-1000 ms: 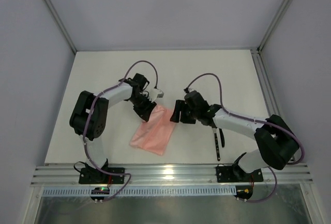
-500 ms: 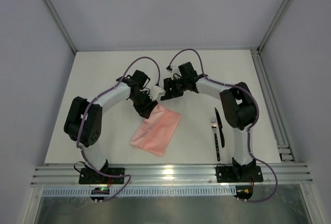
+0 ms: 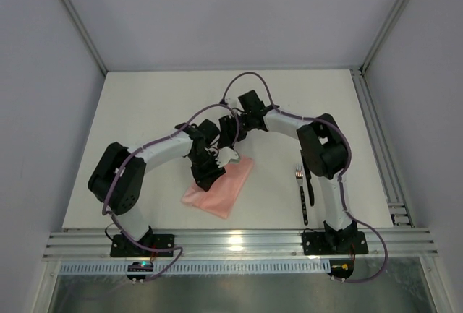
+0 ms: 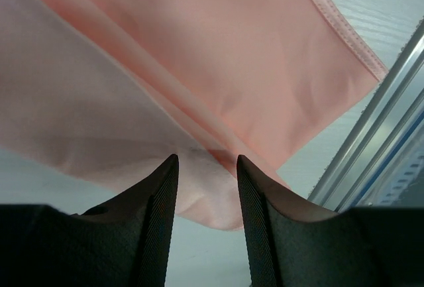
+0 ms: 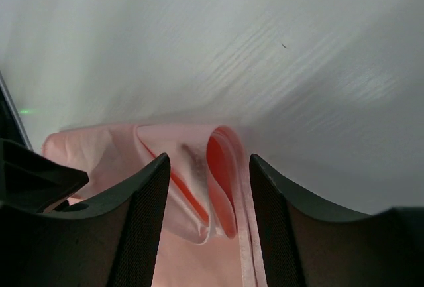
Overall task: Fold the napkin into a case and place the utensils inside
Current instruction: Fold the 2/3-rectangle-folded napkin at the center of the board.
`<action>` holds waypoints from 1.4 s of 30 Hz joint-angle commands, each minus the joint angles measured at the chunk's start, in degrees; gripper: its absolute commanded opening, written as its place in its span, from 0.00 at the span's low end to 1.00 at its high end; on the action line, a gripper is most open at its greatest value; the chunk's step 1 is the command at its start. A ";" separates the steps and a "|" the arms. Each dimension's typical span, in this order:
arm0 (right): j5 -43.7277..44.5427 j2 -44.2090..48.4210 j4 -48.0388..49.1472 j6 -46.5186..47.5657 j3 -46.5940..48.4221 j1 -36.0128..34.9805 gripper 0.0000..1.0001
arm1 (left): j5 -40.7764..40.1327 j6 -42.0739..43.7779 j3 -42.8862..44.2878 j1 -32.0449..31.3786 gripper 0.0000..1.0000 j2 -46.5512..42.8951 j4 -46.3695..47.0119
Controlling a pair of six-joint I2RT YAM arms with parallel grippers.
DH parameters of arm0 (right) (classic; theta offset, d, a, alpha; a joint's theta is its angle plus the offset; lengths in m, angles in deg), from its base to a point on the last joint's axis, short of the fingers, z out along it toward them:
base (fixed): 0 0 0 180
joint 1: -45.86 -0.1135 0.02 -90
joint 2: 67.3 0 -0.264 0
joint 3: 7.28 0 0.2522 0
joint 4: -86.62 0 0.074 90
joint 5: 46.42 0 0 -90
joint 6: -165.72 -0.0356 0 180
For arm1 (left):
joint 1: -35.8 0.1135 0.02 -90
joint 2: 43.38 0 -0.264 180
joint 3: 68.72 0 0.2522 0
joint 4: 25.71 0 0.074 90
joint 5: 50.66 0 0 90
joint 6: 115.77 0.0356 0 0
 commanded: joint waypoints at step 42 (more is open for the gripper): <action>36.76 39.37 15.57 -31.37 -50.54 0.30 0.40 | 0.92 11.99 0.84 0.90 0.53 1.72 2.40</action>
